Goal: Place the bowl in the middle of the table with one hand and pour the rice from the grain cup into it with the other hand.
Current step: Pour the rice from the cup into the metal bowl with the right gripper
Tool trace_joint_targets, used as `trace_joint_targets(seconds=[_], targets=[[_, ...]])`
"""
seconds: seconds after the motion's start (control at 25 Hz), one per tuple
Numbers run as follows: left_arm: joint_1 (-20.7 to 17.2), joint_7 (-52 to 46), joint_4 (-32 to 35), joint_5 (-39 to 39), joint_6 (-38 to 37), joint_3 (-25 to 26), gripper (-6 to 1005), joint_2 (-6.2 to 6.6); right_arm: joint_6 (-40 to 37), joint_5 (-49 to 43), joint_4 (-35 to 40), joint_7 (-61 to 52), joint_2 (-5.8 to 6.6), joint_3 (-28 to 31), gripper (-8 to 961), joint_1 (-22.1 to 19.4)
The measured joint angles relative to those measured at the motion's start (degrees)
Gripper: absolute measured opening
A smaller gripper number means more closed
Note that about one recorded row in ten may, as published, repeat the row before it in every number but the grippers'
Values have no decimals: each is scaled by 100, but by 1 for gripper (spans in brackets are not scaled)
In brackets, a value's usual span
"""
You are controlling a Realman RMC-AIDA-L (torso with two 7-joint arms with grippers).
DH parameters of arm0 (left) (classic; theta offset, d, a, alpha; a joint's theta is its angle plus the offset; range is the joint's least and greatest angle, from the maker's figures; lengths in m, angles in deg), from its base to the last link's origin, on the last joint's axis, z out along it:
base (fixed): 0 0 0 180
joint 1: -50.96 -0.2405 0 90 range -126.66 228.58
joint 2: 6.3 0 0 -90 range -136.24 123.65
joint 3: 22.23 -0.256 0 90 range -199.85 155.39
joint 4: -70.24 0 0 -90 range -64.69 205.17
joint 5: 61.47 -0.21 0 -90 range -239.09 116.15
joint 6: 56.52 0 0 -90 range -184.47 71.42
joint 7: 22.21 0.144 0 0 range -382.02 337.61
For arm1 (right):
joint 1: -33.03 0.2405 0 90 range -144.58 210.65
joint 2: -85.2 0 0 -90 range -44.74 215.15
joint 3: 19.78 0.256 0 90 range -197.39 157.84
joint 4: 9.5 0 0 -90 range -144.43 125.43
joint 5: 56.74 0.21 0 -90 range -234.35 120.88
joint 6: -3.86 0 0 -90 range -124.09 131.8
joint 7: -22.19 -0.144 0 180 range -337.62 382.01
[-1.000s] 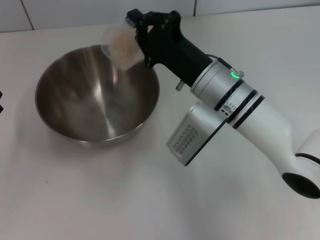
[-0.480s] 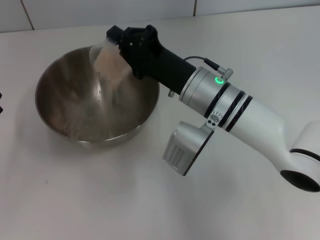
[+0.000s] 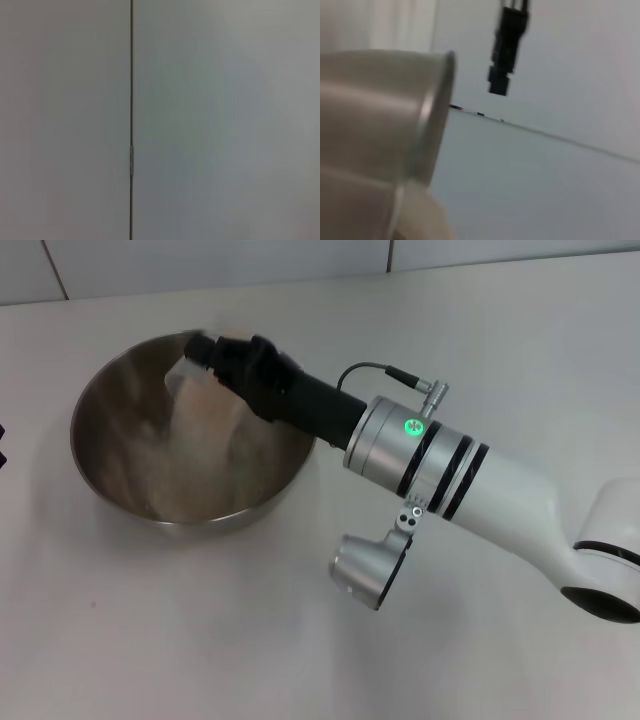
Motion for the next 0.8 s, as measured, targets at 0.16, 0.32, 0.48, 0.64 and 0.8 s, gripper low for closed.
trace_joint_targets(seconds=[0.16,0.32,0.48,0.64,0.8], targets=[[2,-6,-1,0,0,0,816,0,59,-16,-74,914,0,16,26,-46],[11,-25,-9,1,0,0,816,0,207,-4,-186,2035,0,83,30,-113],[19,-78,-9,1,0,0,815,2,278,-1,-279,3157,0,93,33,-150],[21,-80,-9,1,0,0,815,5,359,-30,-307,4012,0,38,37,-156],[29,-80,-9,1,0,0,815,9,371,-348,-254,4485,0,50,40,-137]])
